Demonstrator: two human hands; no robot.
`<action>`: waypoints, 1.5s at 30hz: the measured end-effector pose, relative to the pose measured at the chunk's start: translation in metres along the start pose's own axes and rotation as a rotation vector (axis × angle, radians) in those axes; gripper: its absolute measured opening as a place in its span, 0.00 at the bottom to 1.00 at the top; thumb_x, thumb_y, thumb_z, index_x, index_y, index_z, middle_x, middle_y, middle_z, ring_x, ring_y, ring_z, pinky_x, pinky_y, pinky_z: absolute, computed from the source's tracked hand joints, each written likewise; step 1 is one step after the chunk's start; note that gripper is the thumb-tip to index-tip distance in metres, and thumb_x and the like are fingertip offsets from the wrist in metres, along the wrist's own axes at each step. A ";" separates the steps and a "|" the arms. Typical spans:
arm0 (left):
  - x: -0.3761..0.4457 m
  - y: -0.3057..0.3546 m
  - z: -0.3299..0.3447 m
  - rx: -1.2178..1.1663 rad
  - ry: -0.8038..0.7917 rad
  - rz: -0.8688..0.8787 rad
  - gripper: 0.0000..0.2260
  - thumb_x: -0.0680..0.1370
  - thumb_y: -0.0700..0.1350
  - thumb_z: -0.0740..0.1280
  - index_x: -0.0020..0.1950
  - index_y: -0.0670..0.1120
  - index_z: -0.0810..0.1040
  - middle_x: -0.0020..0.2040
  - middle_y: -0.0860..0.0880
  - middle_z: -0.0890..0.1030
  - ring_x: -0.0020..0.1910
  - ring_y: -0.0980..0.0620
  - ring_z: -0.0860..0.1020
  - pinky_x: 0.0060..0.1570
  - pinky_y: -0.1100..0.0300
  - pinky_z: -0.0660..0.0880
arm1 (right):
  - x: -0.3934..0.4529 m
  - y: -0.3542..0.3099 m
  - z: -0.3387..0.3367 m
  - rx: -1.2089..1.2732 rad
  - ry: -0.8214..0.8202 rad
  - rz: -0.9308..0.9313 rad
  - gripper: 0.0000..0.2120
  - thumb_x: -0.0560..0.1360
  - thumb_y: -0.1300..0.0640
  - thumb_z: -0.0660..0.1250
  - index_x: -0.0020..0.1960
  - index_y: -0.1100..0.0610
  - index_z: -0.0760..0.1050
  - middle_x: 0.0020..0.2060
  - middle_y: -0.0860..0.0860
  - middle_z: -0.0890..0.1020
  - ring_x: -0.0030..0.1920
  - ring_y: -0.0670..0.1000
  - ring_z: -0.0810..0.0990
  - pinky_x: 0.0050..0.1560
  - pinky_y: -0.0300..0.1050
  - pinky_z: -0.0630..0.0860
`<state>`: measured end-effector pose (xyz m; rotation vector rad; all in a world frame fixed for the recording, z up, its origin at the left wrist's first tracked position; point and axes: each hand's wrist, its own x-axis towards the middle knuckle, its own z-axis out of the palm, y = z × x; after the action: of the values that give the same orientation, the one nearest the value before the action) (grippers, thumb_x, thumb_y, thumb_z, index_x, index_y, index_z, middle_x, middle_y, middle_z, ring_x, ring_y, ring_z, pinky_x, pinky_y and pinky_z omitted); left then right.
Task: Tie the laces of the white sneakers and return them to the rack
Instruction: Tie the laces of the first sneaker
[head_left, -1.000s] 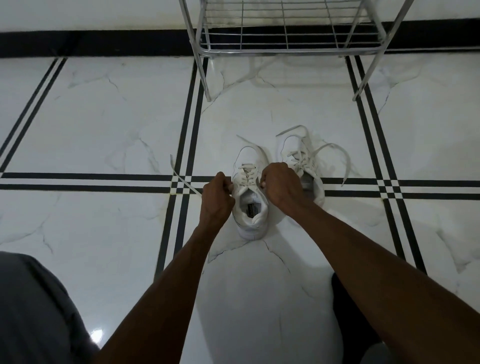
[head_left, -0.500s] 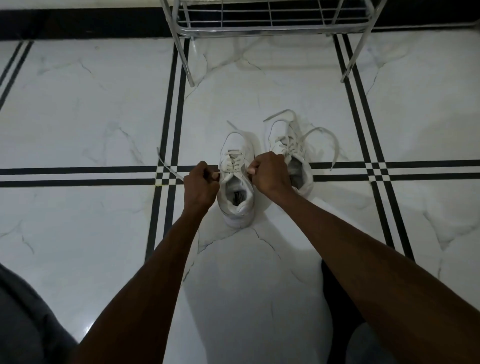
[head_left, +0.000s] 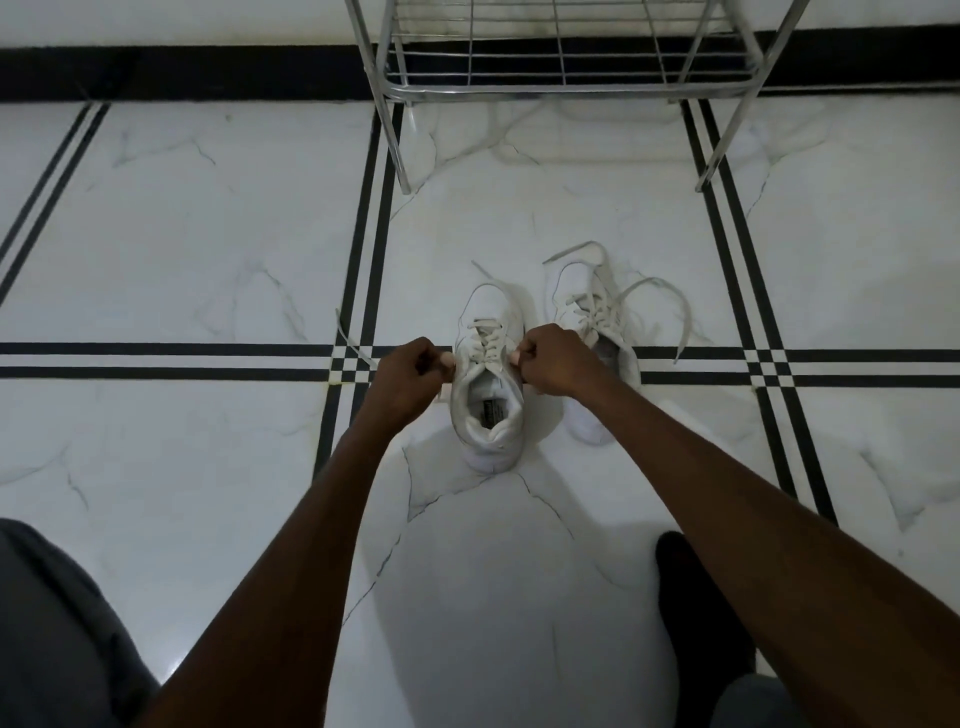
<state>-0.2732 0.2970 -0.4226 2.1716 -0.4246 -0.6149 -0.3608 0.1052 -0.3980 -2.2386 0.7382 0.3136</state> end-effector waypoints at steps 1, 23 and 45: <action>0.000 0.003 -0.002 -0.017 -0.017 0.004 0.12 0.80 0.47 0.67 0.47 0.37 0.79 0.46 0.40 0.85 0.48 0.41 0.82 0.44 0.52 0.76 | -0.001 -0.004 -0.004 -0.029 -0.023 -0.001 0.17 0.79 0.54 0.64 0.47 0.69 0.78 0.43 0.63 0.85 0.43 0.60 0.84 0.47 0.51 0.80; 0.022 0.030 0.023 -0.621 -0.042 -0.085 0.13 0.86 0.50 0.54 0.48 0.47 0.72 0.39 0.49 0.76 0.40 0.51 0.75 0.48 0.53 0.72 | 0.010 -0.007 -0.003 0.875 -0.118 -0.044 0.13 0.82 0.61 0.62 0.64 0.55 0.79 0.44 0.49 0.82 0.42 0.47 0.78 0.35 0.39 0.73; 0.018 0.030 0.022 -0.159 -0.039 0.313 0.12 0.85 0.37 0.55 0.67 0.46 0.70 0.39 0.47 0.78 0.37 0.53 0.76 0.40 0.61 0.76 | 0.033 -0.011 0.004 0.857 0.106 0.151 0.10 0.69 0.62 0.78 0.48 0.64 0.83 0.43 0.62 0.87 0.39 0.55 0.87 0.41 0.43 0.83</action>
<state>-0.2734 0.2565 -0.4160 1.8945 -0.6970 -0.4977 -0.3281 0.1009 -0.4088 -1.3977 0.8877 -0.0592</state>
